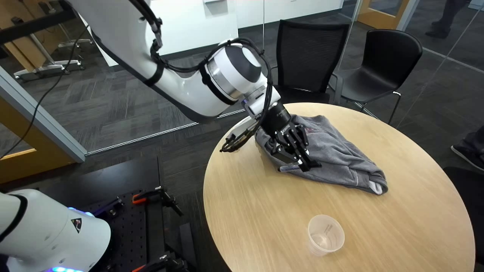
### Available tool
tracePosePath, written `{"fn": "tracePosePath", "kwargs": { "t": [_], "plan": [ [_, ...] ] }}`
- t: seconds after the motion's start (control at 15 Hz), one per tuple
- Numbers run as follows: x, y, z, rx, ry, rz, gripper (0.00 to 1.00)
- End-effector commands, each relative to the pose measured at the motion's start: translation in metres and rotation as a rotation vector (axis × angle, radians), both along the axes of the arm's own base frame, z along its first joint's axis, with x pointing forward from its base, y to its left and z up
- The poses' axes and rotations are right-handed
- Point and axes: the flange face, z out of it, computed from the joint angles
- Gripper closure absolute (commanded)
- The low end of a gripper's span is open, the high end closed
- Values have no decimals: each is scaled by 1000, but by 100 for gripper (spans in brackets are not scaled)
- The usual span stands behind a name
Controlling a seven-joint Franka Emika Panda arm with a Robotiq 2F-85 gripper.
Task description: Put the marker in the cup then put it back on the table
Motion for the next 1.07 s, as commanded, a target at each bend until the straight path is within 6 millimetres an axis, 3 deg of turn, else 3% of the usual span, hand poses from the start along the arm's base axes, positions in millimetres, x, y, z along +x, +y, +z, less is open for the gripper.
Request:
{"fn": "tracePosePath", "kwargs": {
  "t": [0.0,0.53,1.0],
  "plan": [
    [11,-9,-3,-84,-158,-82,95],
    [24,-39,-28,-217,-330,-260,95],
    [39,-80,-51,-265,-331,-386,95]
  ]
}}
